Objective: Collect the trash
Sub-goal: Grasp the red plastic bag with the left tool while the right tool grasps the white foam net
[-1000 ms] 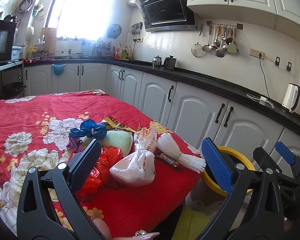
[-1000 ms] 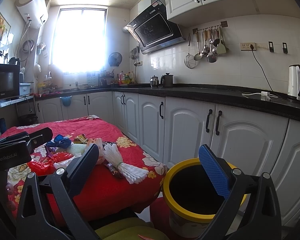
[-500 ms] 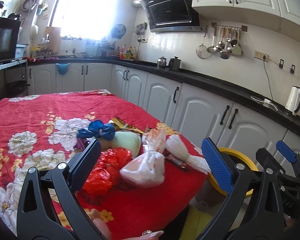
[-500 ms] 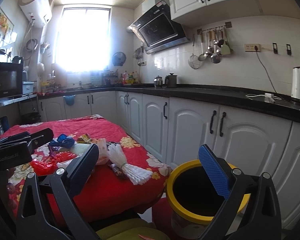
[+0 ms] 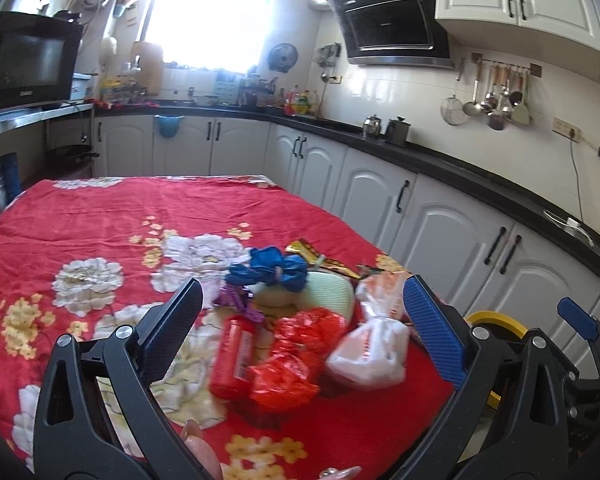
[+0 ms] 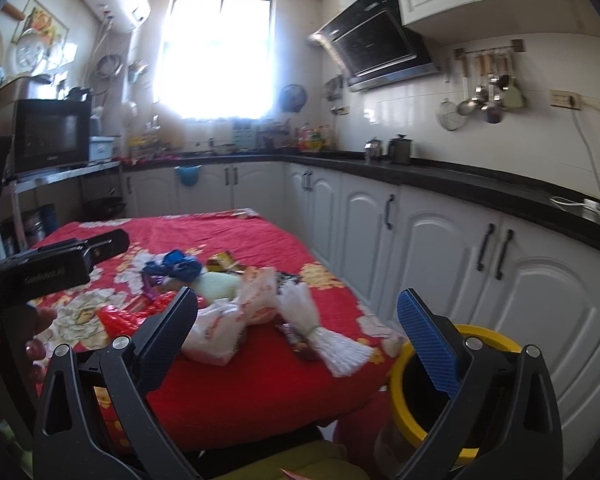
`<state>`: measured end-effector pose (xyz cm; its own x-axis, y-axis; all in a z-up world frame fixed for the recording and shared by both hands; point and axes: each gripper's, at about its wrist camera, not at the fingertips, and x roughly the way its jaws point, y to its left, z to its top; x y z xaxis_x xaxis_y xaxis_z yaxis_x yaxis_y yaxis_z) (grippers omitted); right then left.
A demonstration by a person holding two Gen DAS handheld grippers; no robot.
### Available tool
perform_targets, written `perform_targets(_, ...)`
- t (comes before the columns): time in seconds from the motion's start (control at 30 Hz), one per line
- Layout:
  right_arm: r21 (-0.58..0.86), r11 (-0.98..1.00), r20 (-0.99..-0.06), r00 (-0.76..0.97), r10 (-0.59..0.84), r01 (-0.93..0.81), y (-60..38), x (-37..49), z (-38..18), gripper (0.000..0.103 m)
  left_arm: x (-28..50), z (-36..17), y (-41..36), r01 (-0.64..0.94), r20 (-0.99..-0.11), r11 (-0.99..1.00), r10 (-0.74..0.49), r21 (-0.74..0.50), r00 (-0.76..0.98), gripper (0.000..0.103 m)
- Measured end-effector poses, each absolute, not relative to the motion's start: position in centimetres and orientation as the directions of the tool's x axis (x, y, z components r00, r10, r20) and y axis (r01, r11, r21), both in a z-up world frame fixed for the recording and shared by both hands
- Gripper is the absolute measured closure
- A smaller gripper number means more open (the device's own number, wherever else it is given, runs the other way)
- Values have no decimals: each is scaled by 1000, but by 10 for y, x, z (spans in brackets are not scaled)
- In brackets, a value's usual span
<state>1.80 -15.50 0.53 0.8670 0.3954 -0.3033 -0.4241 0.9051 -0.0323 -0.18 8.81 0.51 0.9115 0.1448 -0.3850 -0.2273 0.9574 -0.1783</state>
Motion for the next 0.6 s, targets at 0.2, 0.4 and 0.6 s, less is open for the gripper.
perform_targets(0.2, -22, 885, -361, 830, 426, -464, -135, 41, 3, 6, 8, -7, 111, -246, -455, 950, 136, -192, 880, 11)
perform_targets(0.4, 13, 858, -454, 762, 462, -513, -114, 69, -11, 6, 22, -27, 125, -212, -528, 964, 97, -163, 843, 11)
perform_targets(0.6, 4, 901, -553, 749, 364, -434, -124, 106, -34, 6, 35, -42, 117, -128, -592, 982, 22, -139, 806, 14)
